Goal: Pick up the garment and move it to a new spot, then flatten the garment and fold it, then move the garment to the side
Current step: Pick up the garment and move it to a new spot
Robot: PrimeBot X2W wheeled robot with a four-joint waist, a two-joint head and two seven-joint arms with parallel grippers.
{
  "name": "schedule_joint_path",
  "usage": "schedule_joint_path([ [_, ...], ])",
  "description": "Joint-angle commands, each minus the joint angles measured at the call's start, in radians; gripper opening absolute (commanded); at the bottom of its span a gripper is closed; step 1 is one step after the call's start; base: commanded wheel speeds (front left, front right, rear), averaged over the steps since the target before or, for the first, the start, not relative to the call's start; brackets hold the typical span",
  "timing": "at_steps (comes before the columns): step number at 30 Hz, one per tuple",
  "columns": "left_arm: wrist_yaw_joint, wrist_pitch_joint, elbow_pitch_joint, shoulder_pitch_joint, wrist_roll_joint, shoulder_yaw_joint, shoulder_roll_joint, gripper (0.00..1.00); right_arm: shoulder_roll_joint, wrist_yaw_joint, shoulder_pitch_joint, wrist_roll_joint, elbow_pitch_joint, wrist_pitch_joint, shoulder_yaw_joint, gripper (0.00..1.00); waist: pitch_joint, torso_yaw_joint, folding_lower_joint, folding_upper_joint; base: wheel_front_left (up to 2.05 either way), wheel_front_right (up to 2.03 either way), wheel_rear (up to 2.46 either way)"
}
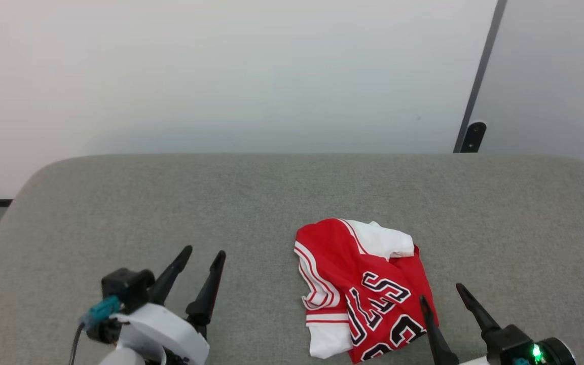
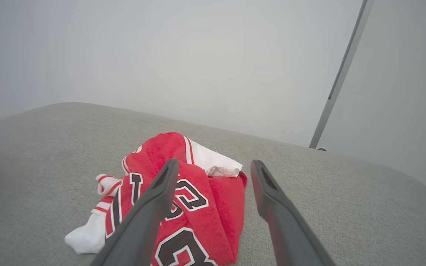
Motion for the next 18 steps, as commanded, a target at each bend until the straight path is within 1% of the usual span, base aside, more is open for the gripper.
schedule_joint_path([
  [1, 0.008, -0.006, -0.001, 0.024, 0.011, 0.020, -0.014, 1.00, 0.000, -0.001, 0.021, -0.010, -0.004, -0.001, 0.000, 1.00, -0.011, 0.013, 0.0000, -0.0001, 0.00, 0.00, 0.00],
  [3, -0.003, -0.008, -0.028, 0.049, 0.058, 0.046, -0.018, 1.00, 0.000, -0.001, 0.029, -0.013, -0.010, -0.001, -0.006, 1.00, -0.019, 0.023, 0.0000, -0.0001, 0.00, 0.00, 0.00],
  [6, -0.011, -0.007, -0.075, 0.119, 0.117, 0.118, -0.043, 1.00, 0.000, -0.001, 0.042, -0.026, -0.022, -0.001, -0.020, 1.00, -0.029, 0.034, 0.0000, -0.0001, 0.00, 0.00, 0.00],
  [10, -0.023, -0.007, -0.150, 0.195, 0.224, 0.220, -0.070, 1.00, 0.001, -0.001, 0.055, -0.044, -0.060, -0.001, -0.051, 1.00, -0.038, 0.047, 0.0000, -0.0001, 0.00, 0.00, 0.00],
  [12, -0.027, -0.007, -0.191, 0.237, 0.297, 0.267, -0.069, 1.00, 0.000, -0.001, 0.064, -0.052, -0.084, -0.001, -0.073, 1.00, -0.040, 0.051, 0.0000, -0.0001, 0.00, 0.00, 0.00],
  [18, -0.028, -0.007, -0.261, 0.337, 0.462, 0.386, -0.099, 1.00, -0.005, -0.001, 0.096, -0.074, -0.120, -0.001, -0.133, 1.00, -0.037, 0.048, 0.0000, -0.0001, 0.00, 0.00, 0.00],
])
